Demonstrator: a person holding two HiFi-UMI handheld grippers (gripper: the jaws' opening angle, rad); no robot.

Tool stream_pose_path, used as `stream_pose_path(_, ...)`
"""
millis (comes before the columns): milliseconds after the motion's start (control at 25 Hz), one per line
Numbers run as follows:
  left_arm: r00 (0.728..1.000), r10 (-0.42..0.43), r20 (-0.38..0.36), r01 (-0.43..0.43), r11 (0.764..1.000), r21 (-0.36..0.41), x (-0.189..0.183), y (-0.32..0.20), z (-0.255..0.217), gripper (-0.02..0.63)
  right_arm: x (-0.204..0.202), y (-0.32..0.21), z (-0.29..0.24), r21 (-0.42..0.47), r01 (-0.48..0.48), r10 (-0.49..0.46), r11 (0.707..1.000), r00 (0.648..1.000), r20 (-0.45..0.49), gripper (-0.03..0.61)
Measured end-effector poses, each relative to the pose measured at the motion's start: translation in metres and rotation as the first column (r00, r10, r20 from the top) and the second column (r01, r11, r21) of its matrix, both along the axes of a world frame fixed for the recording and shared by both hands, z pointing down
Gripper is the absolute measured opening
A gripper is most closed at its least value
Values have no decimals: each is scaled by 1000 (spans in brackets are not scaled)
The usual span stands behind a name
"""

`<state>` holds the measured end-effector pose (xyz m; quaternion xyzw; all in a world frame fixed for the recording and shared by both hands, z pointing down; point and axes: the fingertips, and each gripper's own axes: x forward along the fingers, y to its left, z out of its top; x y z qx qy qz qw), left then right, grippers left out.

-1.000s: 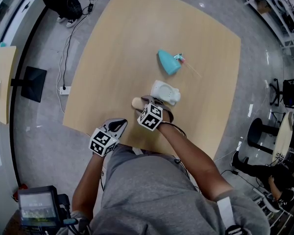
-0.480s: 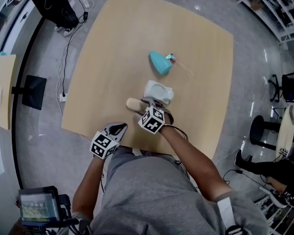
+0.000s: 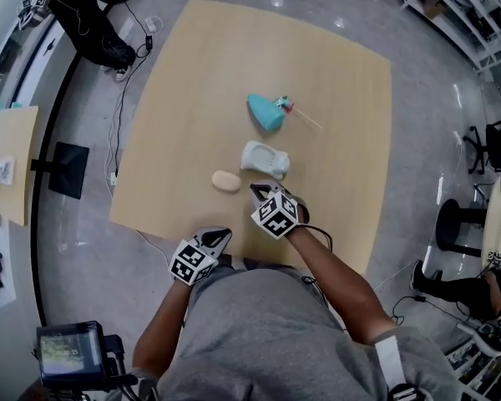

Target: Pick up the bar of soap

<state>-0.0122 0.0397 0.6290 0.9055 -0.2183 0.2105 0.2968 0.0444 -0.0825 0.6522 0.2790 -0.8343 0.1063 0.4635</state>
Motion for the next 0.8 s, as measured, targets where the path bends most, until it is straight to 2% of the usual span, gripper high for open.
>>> stream_pose_path(200, 999, 45, 8, -45, 999, 9, 19, 29, 2, 6, 8, -3, -39, 68, -40, 34, 997, 996, 84, 6)
stream_pose_path(360, 999, 36, 21, -36, 999, 25, 23, 42, -3, 6, 9, 4, -68, 118, -41, 23, 992, 988, 150, 6)
stream_pose_path(600, 994, -89, 58, 86, 995, 60, -2, 30, -19, 6, 14, 10, -99, 157, -11, -24, 988, 975, 220, 6)
stream_pose_path(800, 975, -203, 84, 195, 976, 99, -28, 31, -30, 6, 11, 27, -110, 192, 55, -101, 980, 966, 237, 6)
